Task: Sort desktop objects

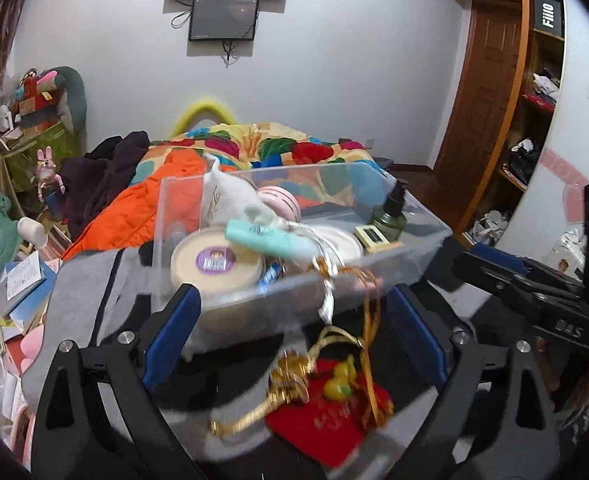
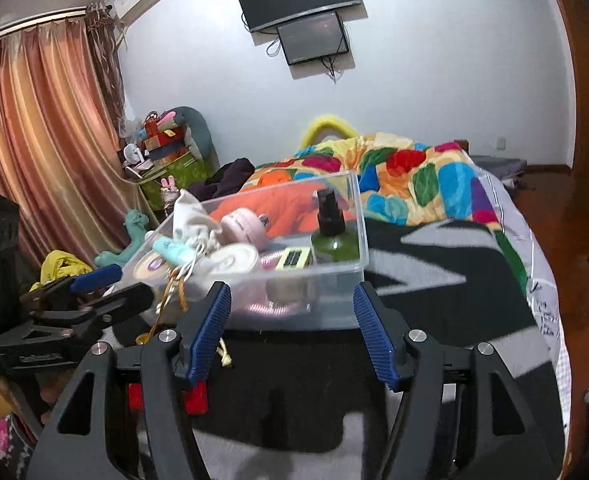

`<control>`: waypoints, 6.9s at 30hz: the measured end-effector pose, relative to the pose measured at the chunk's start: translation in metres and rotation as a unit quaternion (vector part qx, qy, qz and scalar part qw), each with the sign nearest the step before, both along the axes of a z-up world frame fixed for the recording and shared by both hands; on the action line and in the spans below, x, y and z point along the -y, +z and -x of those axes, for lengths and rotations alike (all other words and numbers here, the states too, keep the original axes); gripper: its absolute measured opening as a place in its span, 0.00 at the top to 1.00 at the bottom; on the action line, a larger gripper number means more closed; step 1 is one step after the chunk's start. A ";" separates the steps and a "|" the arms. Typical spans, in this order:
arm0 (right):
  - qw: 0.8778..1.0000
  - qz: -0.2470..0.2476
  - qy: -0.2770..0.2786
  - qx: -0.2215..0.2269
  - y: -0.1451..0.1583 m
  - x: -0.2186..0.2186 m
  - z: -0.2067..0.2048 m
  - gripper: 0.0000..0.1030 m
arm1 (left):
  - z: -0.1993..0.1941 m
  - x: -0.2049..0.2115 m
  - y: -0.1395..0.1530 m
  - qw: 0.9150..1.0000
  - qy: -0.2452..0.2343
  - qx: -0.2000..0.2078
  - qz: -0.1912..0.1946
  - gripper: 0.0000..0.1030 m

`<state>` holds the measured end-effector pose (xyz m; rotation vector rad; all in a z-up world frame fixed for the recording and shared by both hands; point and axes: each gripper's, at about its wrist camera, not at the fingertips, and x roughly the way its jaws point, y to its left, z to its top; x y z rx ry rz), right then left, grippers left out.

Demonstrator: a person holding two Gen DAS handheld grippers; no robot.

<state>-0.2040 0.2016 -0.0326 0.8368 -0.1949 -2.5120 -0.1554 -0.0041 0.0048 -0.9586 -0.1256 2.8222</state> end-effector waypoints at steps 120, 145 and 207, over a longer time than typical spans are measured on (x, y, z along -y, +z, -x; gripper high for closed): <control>0.987 -0.112 0.020 -0.112 0.037 0.063 0.042 0.71 | 0.051 0.024 0.046 0.997 0.033 -0.006 -0.070 0.74; 0.957 -0.200 0.024 -0.207 0.049 0.066 -0.002 0.20 | 0.065 0.010 0.053 0.998 0.014 0.020 -0.060 0.28; 0.991 -0.088 -0.017 -0.102 0.016 -0.011 -0.108 0.01 | -0.107 -0.011 0.019 0.980 0.150 -0.120 0.056 0.07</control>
